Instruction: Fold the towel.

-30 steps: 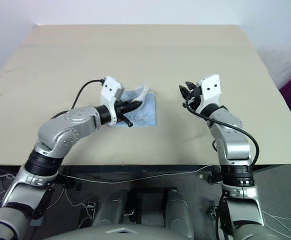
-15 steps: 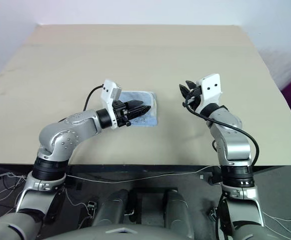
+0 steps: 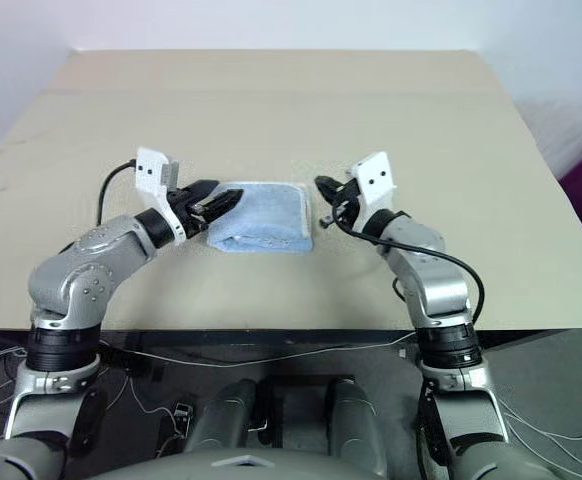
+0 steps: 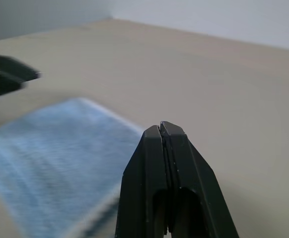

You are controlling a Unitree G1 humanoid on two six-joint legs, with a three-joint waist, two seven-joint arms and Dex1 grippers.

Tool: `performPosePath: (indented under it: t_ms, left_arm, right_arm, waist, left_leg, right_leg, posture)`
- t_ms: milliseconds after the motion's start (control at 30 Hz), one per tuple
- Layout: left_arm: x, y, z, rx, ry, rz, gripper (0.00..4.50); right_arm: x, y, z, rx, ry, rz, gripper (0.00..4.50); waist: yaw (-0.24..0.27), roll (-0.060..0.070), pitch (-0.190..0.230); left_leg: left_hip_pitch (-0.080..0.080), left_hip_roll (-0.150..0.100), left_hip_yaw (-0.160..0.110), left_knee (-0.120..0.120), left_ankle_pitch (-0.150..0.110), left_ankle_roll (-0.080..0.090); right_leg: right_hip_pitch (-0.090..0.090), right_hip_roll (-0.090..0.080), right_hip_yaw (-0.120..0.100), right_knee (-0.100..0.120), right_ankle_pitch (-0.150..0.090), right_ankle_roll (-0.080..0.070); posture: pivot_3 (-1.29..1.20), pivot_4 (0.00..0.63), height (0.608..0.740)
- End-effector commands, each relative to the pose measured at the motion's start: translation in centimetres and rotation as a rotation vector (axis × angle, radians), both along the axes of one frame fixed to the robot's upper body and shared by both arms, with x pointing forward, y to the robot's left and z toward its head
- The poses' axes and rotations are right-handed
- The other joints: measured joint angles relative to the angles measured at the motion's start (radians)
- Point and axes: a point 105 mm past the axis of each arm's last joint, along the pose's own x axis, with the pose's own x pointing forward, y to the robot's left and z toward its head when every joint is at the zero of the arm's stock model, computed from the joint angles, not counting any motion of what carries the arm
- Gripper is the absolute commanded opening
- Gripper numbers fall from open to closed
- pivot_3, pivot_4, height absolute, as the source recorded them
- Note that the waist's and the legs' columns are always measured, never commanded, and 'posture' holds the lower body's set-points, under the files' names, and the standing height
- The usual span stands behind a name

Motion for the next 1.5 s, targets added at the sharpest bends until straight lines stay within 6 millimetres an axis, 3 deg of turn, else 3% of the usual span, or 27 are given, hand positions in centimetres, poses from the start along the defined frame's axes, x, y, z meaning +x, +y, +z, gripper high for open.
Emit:
performPosePath:
  t_ms: [33, 167, 233, 333, 400, 500, 667, 767, 833, 933, 1033, 1333, 1500]
  left_arm:
    - [-0.1, -1.3, -0.2, 0.029, -0.043, -0.047, 1.89]
    - [0.2, -1.6, -2.2, 0.102, -0.02, -0.051, 0.56]
    - [0.3, -1.6, -3.9, 0.138, 0.018, -0.046, 0.01]
    - [0.3, -1.9, -5.7, 0.157, 0.061, -0.05, 0.01]
    - [0.2, -2.0, -6.6, 0.177, 0.079, -0.053, 0.01]
    - [0.2, -1.9, -6.8, 0.175, 0.079, -0.05, 0.01]
    - [0.4, -0.5, -3.1, 0.006, 0.0, -0.005, 0.01]
    - [0.6, 2.4, -1.0, 0.041, -0.084, 0.067, 0.01]
    - [0.7, 3.8, -0.7, 0.11, -0.106, 0.099, 0.01]
    - [0.8, 6.6, -1.2, 0.258, -0.128, 0.154, 0.0]
    - [0.5, 8.1, -1.9, 0.35, -0.133, 0.156, 0.0]
    - [-2.3, 7.8, -2.2, 0.318, -0.164, 0.02, 0.0]
    - [-3.0, 7.3, -1.9, 0.258, -0.177, 0.0, 0.0]
  right_arm:
    - [0.1, 2.4, 0.0, -0.009, 0.014, 0.07, 0.0]
    - [0.3, 3.6, -2.9, -0.078, 0.092, 0.089, 0.0]
    - [0.3, 3.8, -5.4, -0.162, 0.137, 0.084, 0.0]
    - [0.2, 3.6, -8.2, -0.258, 0.178, 0.07, 0.0]
    - [-0.1, 3.7, -8.9, -0.264, 0.183, 0.075, 0.0]
    - [-0.2, 3.8, -8.3, -0.244, 0.159, 0.083, 0.0]
    - [-0.5, 3.3, -3.5, -0.06, 0.056, 0.102, 0.0]
    - [-0.5, 1.9, -1.2, 0.061, 0.086, 0.103, 0.0]
    - [-0.5, 1.1, -0.7, 0.09, 0.117, 0.096, 0.0]
    - [-0.3, -0.2, -0.4, 0.22, 0.249, 0.084, 0.57]
    - [0.1, -1.2, -0.7, 0.331, 0.388, 0.065, 1.53]
    - [0.6, -1.4, -2.8, 0.388, 0.599, 0.043, 4.47]
    - [0.6, -0.3, -4.5, 0.359, 0.671, 0.051, 4.47]
  waist:
    - [0.004, 0.0, 0.0]
    - [0.002, -0.001, 0.0]
    - [-0.001, 0.0, 0.0]
    - [-0.003, 0.0, 0.0]
    - [-0.004, -0.002, -0.002]
    - [-0.003, -0.002, -0.002]
    - [-0.004, -0.002, -0.002]
    - [-0.005, -0.002, -0.002]
    - [-0.005, -0.001, -0.002]
    - [-0.006, -0.001, -0.002]
    - [-0.006, -0.001, -0.002]
    - [-0.018, -0.001, -0.002]
    - [-0.022, -0.001, -0.002]
  left_leg:
    - [0.0, 0.0, 0.0, 0.0, 0.0, 0.0]
    - [0.0, 0.0, 0.0, 0.0, 0.0, 0.0]
    - [0.0, 0.0, 0.0, 0.0, 0.0, 0.0]
    - [0.0, 0.0, 0.0, 0.0, 0.0, 0.0]
    - [0.0, 0.0, 0.0, 0.0, 0.0, 0.0]
    - [0.004, 0.0, 0.0, 0.0, 0.0, 0.0]
    - [0.004, 0.0, 0.0, 0.0, 0.0, 0.0]
    - [0.004, 0.0, -0.001, 0.0, 0.0, 0.0]
    - [0.005, 0.0, -0.001, 0.0, 0.0, 0.0]
    - [0.005, 0.0, 0.0, 0.0, -0.001, 0.0]
    - [0.005, 0.0, 0.0, 0.0, -0.001, 0.001]
    - [0.0, 0.0, 0.0, -0.001, -0.001, 0.0]
    - [0.0, 0.0, 0.0, -0.001, -0.001, 0.001]
  right_leg:
    - [0.0, 0.0, 0.0, 0.0, 0.0, 0.0]
    - [0.001, 0.0, 0.0, 0.0, 0.0, 0.0]
    - [0.0, 0.0, 0.0, 0.0, 0.0, 0.0]
    - [0.0, 0.0, 0.0, 0.0, 0.0, 0.0]
    - [0.0, 0.0, 0.0, 0.001, 0.0, 0.0]
    - [0.003, 0.0, 0.0, 0.001, 0.0, 0.0]
    - [0.004, -0.001, 0.0, 0.001, 0.0, 0.0]
    - [0.004, -0.001, 0.0, 0.001, 0.0, 0.0]
    - [0.004, -0.001, 0.0, 0.001, 0.0, 0.0]
    - [0.004, -0.001, 0.0, 0.001, 0.0, 0.0]
    - [0.004, -0.002, 0.0, 0.001, 0.0, 0.0]
    - [-0.001, -0.004, 0.0, 0.002, 0.0, -0.001]
    - [-0.001, -0.003, 0.0, 0.002, 0.0, -0.001]
  posture:
    - [0.0, 0.15, 0.74]
    - [0.0, 0.15, 0.74]
    - [0.0, 0.15, 0.74]
    - [0.0, 0.15, 0.74]
    - [0.0, 0.15, 0.74]
    - [0.0, 0.15, 0.74]
    - [0.0, 0.15, 0.74]
    - [0.0, 0.15, 0.74]
    - [0.0, 0.15, 0.74]
    - [0.0, 0.15, 0.74]
    - [0.0, 0.15, 0.74]
    - [0.0, 0.15, 0.74]
    - [0.0, 0.15, 0.74]
